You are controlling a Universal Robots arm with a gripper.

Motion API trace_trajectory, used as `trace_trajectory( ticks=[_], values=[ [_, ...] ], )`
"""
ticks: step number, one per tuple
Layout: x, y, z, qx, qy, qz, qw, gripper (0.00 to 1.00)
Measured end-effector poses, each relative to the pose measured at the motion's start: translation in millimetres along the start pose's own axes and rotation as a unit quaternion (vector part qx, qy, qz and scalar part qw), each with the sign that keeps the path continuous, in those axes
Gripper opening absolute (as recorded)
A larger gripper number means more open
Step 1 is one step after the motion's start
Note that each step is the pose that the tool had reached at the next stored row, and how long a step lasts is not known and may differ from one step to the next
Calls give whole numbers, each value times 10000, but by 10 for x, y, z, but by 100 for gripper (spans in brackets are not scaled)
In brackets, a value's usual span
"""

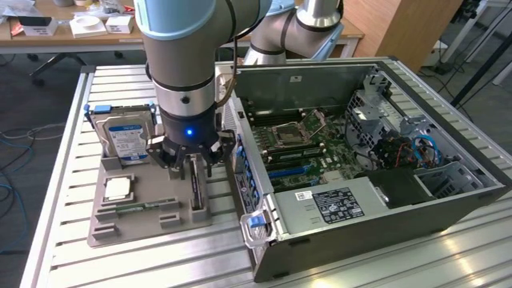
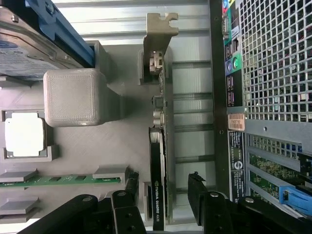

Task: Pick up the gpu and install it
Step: 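Pick up the gpu and move the gpu toward the slot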

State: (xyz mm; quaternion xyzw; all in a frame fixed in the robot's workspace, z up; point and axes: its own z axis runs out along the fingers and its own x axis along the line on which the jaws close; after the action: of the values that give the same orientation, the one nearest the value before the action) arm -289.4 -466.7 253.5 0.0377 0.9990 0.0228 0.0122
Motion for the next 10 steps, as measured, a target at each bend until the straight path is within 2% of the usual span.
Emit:
trace_trajectory(
  ticks=[5,10],
  values=[
    [0,5,5,-1,-1,0,10000,53],
    [5,51,20,-1,-1,0,10000,53]
  ],
)
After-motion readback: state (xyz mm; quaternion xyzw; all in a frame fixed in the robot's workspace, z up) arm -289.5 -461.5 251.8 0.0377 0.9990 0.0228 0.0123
